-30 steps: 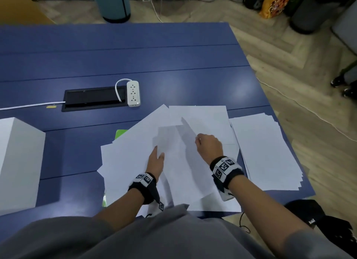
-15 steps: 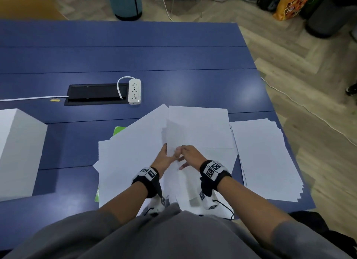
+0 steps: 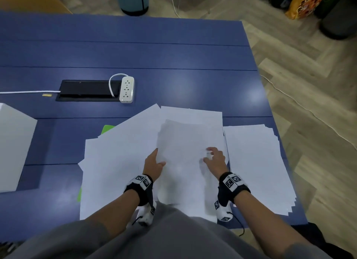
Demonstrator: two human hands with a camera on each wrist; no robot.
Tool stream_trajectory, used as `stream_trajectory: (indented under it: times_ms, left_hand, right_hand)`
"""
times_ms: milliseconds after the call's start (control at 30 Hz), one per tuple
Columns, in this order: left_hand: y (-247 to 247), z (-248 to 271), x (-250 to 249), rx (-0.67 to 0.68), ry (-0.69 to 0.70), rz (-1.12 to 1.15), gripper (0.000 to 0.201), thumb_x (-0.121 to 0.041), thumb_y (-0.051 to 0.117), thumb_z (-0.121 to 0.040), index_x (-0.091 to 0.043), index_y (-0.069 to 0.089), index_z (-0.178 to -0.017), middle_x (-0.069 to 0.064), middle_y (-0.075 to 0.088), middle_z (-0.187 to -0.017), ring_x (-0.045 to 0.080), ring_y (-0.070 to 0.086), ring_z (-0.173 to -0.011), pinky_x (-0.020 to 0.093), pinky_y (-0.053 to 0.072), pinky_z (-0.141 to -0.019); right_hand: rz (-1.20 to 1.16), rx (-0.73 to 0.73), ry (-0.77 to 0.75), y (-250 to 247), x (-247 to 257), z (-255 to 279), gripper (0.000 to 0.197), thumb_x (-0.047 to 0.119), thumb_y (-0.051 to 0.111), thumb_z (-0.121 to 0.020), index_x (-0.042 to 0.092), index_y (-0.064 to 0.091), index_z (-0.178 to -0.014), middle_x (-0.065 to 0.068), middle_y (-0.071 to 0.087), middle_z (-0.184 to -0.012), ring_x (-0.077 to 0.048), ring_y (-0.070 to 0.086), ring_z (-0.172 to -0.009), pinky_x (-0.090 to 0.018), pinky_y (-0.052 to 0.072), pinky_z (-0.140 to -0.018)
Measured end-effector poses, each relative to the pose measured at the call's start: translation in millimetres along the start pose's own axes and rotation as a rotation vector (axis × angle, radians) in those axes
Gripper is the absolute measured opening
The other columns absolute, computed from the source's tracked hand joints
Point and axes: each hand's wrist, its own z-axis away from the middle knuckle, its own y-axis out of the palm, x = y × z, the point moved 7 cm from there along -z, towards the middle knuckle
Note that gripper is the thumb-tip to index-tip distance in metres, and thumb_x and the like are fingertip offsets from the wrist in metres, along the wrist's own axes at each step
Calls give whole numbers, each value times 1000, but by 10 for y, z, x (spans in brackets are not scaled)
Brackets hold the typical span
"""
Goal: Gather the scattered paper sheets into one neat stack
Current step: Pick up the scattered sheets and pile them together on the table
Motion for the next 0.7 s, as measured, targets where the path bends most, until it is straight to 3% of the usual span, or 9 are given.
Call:
stream_trajectory:
  times_ms: [67,133,200,300,367,500,533,633,700]
  left_hand:
    - [-41,34,-217,13,53,78,54,2,61,-81,-10,52,-133,4,60,-128,23,56,-118,40,44,-103]
    - [-49,39,-430,42,101,160,47,10,58,-82,-9,57,-125,3,64,-116,20,61,-107,33,48,-94]
    - [-6,14,-629,71,124,220,41,10,57,-83,-12,60,-118,3,66,-109,18,63,-99,28,49,-87]
    - [183,-80,-804,109,87,307,29,6,56,-88,-13,60,-110,5,67,-105,21,64,-94,35,52,-87]
    - [375,-129,-898,154,48,350,25,3,55,-90,-11,60,-111,9,67,-108,25,64,-99,39,52,-90]
    - [804,-121,-1125,287,41,330,30,-2,48,-96,-12,52,-124,2,62,-117,15,60,-105,17,48,-86]
    - [918,-122,-1157,312,43,257,34,-4,47,-97,-12,48,-130,0,58,-123,13,55,-111,16,44,-90]
    - [1335,-128,-1185,437,35,20,52,-9,45,-96,-10,29,-146,1,42,-143,17,40,-132,28,30,-110]
    - [1623,-98,-1183,540,7,-93,60,-12,45,-95,-10,19,-149,7,37,-149,25,39,-135,38,32,-113]
  right_hand:
    - [-86,-41,14,-129,-80,-52,60,26,73,-81,19,42,-132,-7,43,-124,-24,44,-116,-40,40,-101]
    - [-254,3,29,-199,-112,-73,70,29,79,-77,20,37,-133,-3,49,-118,-19,50,-109,-35,43,-97]
    - [-468,91,13,-258,-90,-61,62,28,82,-74,16,48,-123,-5,63,-114,-19,61,-103,-33,48,-90]
    - [-662,134,-23,-448,-66,-26,37,19,77,-78,7,64,-111,-13,70,-112,-26,68,-101,-39,54,-89]
    - [-664,80,-42,-641,-80,-25,24,14,72,-83,4,67,-104,-12,71,-106,-27,69,-96,-39,55,-88]
    - [-538,-82,-42,-1098,-184,-103,21,7,71,-82,4,68,-103,-10,72,-103,-24,68,-91,-32,55,-82]
    - [-494,-105,-37,-1208,-203,-119,23,3,70,-82,5,67,-105,-9,71,-103,-23,67,-90,-29,53,-81]
    - [-318,-151,-24,-1492,-333,-203,26,-2,71,-80,8,64,-103,-7,68,-101,-21,62,-89,-27,48,-82]
    - [-196,-184,16,-1647,-470,-273,27,-4,72,-78,7,61,-100,-9,67,-101,-24,60,-89,-28,45,-82]
